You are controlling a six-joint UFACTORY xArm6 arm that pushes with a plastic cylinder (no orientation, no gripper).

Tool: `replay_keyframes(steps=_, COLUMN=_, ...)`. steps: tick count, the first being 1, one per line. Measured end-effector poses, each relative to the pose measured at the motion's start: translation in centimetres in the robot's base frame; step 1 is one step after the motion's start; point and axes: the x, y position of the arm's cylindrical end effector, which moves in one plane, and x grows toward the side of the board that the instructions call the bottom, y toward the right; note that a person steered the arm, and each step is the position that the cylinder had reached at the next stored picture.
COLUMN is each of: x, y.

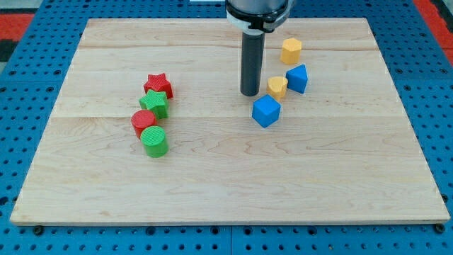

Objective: Slide the blue triangle to the top of yellow heart

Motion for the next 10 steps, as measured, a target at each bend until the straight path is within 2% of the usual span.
replay_keyframes(steps=2, x=-5.5, y=0.7)
replay_keyframes(steps=3, x=-6.8, y=3.1)
replay_keyframes(steps=5, x=-6.9, y=13.9)
replay_keyframes(steps=6, x=-5.7, y=15.9)
replay_keyframes(steps=8, x=-3.5, y=15.6)
replay_keyframes(steps=10, x=-3.5, y=12.2)
